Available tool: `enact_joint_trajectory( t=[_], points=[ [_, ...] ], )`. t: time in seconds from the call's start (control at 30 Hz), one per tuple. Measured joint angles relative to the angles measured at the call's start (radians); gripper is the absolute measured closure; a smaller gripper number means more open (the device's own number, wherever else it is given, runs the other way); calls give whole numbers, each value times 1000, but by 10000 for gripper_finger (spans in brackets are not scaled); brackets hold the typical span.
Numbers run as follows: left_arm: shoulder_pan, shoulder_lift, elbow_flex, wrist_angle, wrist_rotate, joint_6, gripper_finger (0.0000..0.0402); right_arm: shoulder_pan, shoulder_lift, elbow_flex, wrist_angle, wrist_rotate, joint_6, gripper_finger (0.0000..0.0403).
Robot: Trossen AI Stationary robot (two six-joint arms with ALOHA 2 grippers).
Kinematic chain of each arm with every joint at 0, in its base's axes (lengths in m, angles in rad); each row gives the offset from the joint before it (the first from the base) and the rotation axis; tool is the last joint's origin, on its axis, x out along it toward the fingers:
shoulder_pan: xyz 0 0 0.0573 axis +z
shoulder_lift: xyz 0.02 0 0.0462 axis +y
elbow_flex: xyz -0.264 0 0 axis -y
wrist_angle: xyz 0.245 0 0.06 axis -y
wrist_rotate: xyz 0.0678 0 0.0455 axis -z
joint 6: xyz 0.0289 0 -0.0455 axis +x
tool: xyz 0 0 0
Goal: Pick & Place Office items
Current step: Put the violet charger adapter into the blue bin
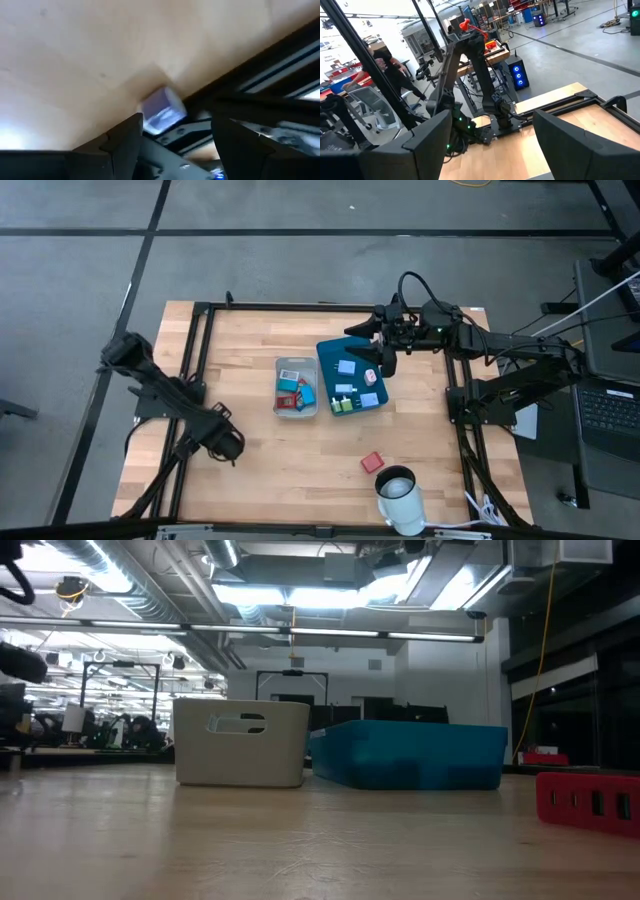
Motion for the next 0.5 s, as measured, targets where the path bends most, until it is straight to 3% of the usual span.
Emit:
enact_joint_trajectory(
  t=[0.23,0.5],
  points=[
    [-38,36,-15,44,-48,9,171,0,0,0,0,5,-6,119],
    [-87,209,-15,48,-47,10,171,0,0,0,0,3,-5,119]
  ],
)
